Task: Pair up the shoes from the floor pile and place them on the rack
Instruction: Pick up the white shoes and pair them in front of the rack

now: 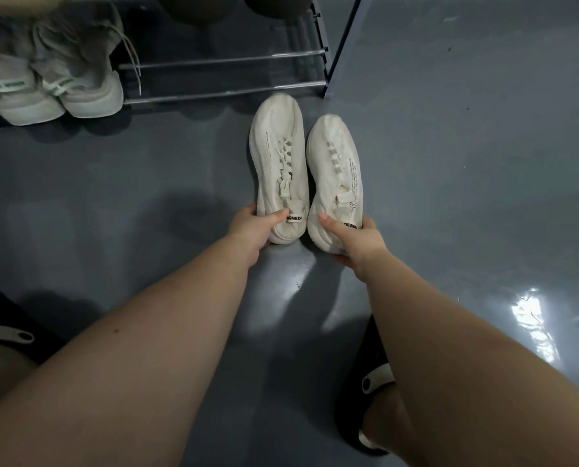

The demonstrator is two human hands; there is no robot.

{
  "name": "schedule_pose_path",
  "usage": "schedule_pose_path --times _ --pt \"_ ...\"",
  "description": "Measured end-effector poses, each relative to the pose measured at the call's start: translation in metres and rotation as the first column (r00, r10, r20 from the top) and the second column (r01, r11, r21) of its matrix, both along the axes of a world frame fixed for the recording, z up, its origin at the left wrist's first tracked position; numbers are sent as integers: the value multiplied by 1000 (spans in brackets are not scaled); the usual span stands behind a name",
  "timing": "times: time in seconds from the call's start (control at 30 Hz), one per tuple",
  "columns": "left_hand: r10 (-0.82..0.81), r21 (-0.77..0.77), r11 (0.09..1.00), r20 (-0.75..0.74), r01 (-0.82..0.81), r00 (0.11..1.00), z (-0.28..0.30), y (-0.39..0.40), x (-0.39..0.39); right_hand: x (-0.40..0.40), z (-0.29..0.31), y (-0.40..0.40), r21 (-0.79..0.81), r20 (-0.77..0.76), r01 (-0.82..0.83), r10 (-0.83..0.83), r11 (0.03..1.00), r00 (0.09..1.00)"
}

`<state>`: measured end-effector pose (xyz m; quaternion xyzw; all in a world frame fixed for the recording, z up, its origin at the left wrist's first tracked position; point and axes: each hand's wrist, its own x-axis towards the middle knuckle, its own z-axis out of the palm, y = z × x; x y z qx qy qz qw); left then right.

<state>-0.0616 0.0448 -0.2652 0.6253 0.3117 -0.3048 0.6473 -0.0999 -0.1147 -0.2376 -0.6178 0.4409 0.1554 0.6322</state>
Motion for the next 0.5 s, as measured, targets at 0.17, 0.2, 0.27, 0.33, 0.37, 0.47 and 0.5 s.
schedule_pose_path --times 0.17,0.2,0.27,0.33,0.37,0.47,0.5 --pt "2 -73 997 -17 -3 1000 5 2 0 -1 2 -1 59 6 66 -66 996 998" --pt "2 -91 996 -36 -6 999 9 5 0 0 4 0 69 7 76 -77 995 997" --pt "12 -128 992 -80 -22 997 17 11 1 3 9 1 94 2 73 -73 993 997" --pt "21 -158 987 -116 -40 993 26 16 1 4 17 3 143 2 67 -68 987 998" --pt "21 -177 983 -127 -44 992 30 19 0 4 21 4 176 4 75 -77 981 997" --pt "38 -241 968 -147 -73 988 41 30 -5 0 30 9 268 20 72 -80 961 997" --pt "48 -265 960 -160 -89 986 45 35 -7 -3 33 12 293 25 58 -68 954 997"
